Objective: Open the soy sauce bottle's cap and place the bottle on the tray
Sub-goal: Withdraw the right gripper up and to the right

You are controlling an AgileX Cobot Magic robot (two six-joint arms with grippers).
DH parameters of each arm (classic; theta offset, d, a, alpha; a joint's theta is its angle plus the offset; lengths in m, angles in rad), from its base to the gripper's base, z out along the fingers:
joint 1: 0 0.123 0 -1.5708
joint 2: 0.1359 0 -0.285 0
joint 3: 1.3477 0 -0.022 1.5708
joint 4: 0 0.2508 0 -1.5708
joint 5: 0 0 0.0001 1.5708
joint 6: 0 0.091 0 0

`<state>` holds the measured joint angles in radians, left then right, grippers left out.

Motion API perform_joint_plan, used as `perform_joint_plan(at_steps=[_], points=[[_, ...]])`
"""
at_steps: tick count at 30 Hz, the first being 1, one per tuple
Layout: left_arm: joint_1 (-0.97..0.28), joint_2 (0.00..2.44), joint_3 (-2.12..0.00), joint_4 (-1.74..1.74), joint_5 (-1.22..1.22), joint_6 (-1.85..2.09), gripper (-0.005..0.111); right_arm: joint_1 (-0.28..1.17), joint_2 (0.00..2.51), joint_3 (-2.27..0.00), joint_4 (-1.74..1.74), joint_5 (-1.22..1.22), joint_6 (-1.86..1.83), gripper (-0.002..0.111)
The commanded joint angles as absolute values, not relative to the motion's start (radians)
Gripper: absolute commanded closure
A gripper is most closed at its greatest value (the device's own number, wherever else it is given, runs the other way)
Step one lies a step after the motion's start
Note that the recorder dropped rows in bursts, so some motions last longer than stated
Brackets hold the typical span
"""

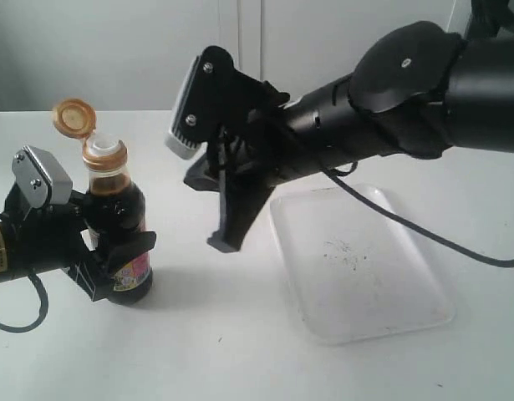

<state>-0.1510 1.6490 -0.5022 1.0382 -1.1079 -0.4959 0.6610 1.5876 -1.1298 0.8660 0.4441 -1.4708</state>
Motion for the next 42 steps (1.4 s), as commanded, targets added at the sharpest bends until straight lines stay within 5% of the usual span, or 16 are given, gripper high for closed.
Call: perform_joint_plan(at_steps=[1,18,33,42], points=[[-0.156,1.647,-0.5,1.065,-1.069,-0.493,0.107,0.59,1.579,-1.126,0.555,0.526,-1.165,0.108],[-0.156,1.647,-0.5,1.065,-1.078,-0.493,0.107,0.368,1.575,-1.126,-0.034,0.644,-0.279,0.108],[-0.156,1.645,-0.5,1.036,-1.161,-0.498,0.107,0.117,1.487,-1.126,-0.056,0.679,-0.234,0.108],[-0.156,1.6,-0.5,0.937,-1.221,-0.5,0.107,0.102,1.479,-1.072,-0.021,0.554,-0.212,0.108]])
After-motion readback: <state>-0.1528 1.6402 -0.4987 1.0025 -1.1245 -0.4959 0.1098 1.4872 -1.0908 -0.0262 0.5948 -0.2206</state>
